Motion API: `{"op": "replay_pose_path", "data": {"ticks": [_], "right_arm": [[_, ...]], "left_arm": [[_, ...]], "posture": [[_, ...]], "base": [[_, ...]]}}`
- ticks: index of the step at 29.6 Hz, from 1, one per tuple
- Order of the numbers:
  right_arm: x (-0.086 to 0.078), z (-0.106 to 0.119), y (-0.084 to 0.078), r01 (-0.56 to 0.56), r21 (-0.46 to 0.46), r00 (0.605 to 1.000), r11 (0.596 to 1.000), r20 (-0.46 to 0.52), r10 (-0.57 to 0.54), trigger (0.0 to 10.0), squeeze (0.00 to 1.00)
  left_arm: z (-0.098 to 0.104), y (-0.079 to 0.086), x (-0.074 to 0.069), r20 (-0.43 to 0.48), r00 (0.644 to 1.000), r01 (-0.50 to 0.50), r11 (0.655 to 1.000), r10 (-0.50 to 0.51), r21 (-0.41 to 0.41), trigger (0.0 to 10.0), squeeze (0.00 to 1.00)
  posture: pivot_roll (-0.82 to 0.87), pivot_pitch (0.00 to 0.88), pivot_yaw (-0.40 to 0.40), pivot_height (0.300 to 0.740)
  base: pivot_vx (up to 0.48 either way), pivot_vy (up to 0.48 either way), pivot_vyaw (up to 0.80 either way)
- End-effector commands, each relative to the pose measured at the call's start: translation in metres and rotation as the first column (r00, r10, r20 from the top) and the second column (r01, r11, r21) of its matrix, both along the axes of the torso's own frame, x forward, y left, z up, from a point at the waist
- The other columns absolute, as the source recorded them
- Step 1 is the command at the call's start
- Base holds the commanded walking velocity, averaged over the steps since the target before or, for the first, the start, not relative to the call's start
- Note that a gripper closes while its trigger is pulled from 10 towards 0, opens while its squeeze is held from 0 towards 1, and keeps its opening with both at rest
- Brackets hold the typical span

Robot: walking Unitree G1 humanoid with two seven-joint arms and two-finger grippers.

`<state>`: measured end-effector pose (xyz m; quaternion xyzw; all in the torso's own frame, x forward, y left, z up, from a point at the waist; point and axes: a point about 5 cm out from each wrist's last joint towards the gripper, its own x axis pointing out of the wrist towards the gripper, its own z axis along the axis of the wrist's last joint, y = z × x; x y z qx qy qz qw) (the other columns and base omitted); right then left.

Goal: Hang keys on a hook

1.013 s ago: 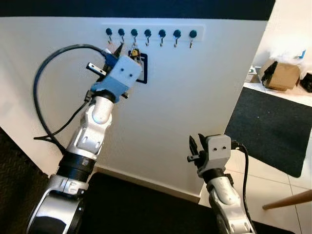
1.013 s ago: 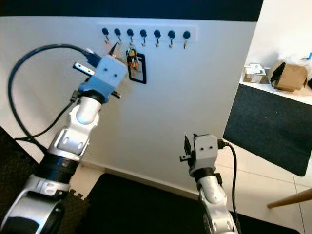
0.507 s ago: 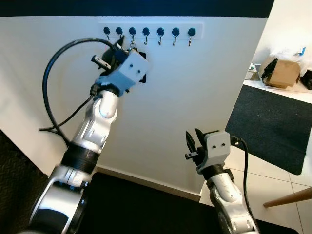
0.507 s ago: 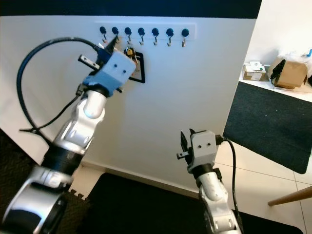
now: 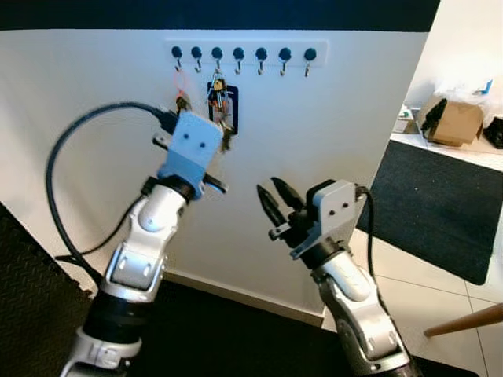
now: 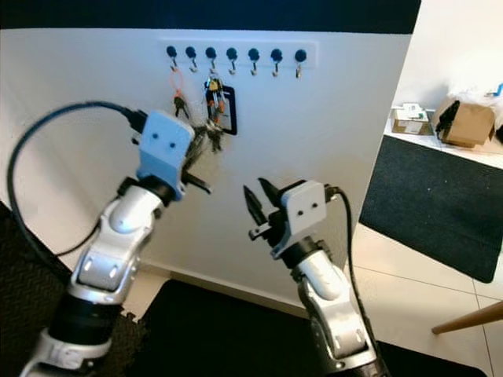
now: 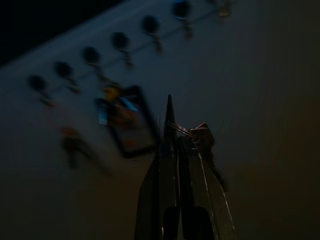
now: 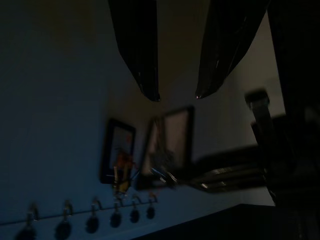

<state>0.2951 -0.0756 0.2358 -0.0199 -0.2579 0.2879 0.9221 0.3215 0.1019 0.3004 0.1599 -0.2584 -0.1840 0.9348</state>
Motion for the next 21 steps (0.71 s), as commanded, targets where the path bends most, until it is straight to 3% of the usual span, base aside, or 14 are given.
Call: {"op": "replay_pose_path", "data": {"ticks": [1, 3, 4, 14, 15, 16, 17, 18, 21], "right_arm": [[0.0, -0.005, 0.004, -0.012, -0.011, 1.0, 1.0, -0.029, 0.012, 10.0, 0.2], [0.0, -0.005, 0.004, -0.012, -0.011, 1.0, 1.0, -0.029, 0.012, 10.0, 0.2], [0.0, -0.005, 0.004, -0.01, 0.0, 0.999, 1.0, -0.031, 0.01, 10.0, 1.0], [0.008, 0.006, -0.008, 0.099, 0.055, 0.995, 0.994, -0.012, -0.098, 10.0, 1.0], [0.009, 0.007, -0.008, 0.104, 0.058, 0.995, 0.993, -0.012, -0.103, 10.0, 0.72], [0.01, 0.007, -0.007, 0.107, 0.059, 0.994, 0.992, -0.011, -0.106, 10.0, 0.14], [0.011, 0.008, -0.007, 0.109, 0.06, 0.994, 0.992, -0.012, -0.109, 10.0, 0.14], [0.011, 0.008, -0.007, 0.109, 0.066, 0.994, 0.992, -0.015, -0.109, 10.0, 0.0], [0.013, 0.008, -0.005, 0.107, 0.073, 0.994, 0.992, -0.028, -0.105, 10.0, 0.0]], "left_arm": [[0.001, -0.011, -0.011, -0.008, 0.996, 0.091, 0.996, -0.091, -0.014, 10.0, 0.0], [0.001, -0.011, -0.011, -0.008, 0.996, 0.091, 0.996, -0.091, -0.014, 10.0, 0.0], [-0.001, -0.014, -0.013, -0.024, 0.993, 0.118, 0.993, -0.118, -0.008, 10.0, 0.0], [-0.012, -0.029, -0.023, -0.085, 0.975, 0.204, 0.979, -0.203, 0.004, 10.0, 0.0], [-0.013, -0.03, -0.024, -0.091, 0.973, 0.213, 0.977, -0.211, 0.007, 10.0, 0.0], [-0.014, -0.031, -0.025, -0.095, 0.972, 0.218, 0.976, -0.216, 0.01, 10.0, 0.0], [-0.015, -0.032, -0.026, -0.099, 0.971, 0.221, 0.975, -0.219, 0.011, 10.0, 0.0], [-0.015, -0.033, -0.026, -0.103, 0.97, 0.224, 0.975, -0.221, 0.013, 10.0, 0.0], [-0.016, -0.035, -0.029, -0.109, 0.967, 0.233, 0.972, -0.23, 0.011, 10.0, 0.0]], "posture": [[0.07, 0.175, 0.084, 0.74], [0.07, 0.175, 0.084, 0.74], [0.07, 0.175, 0.086, 0.74], [0.06, 0.18, 0.094, 0.74], [0.06, 0.18, 0.094, 0.74], [0.06, 0.18, 0.094, 0.74], [0.06, 0.18, 0.094, 0.74], [0.06, 0.18, 0.094, 0.74], [0.06, 0.18, 0.092, 0.74]], "base": [[0.0, 0.0, 0.0], [0.0, 0.0, 0.0], [0.0, 0.0, 0.0], [0.0, 0.0, 0.0], [0.0, 0.0, 0.0], [0.0, 0.0, 0.0], [0.0, 0.0, 0.0], [0.0, 0.0, 0.0], [0.0, 0.0, 0.0]]}}
